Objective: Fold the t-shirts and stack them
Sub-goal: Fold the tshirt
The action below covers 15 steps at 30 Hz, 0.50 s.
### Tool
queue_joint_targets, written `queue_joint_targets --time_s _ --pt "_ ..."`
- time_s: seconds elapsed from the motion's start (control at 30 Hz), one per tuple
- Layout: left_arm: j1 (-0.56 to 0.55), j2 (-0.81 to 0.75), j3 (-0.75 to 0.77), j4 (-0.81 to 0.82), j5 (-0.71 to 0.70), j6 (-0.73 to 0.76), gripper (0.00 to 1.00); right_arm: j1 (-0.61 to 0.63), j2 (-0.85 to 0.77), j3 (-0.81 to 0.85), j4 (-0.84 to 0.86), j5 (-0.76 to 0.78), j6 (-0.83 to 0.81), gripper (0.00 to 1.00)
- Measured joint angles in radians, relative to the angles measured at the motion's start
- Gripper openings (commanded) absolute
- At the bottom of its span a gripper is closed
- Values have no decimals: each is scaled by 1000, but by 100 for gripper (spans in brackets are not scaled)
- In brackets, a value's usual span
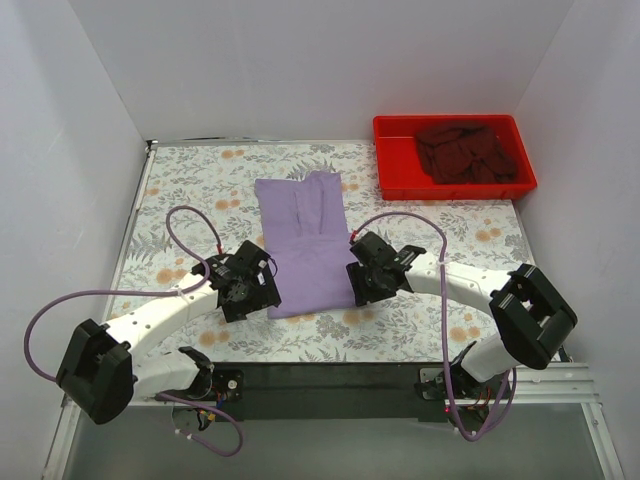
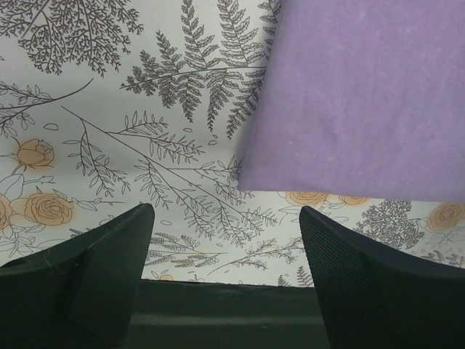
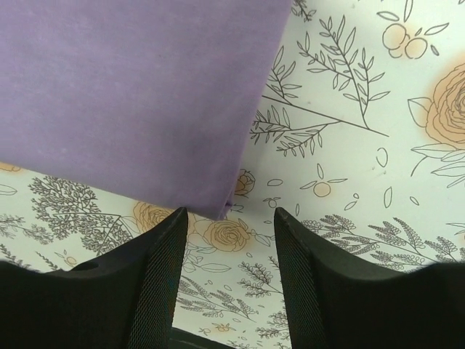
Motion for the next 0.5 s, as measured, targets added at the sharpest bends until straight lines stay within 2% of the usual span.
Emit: queue_joint_targets --time_s 0.17,0.5 --pt "-12 12 0 11 -1 3 77 2 0 25 -4 8 9 57" --pt "-34 42 0 43 -9 9 79 26 82 40 -6 14 23 54"
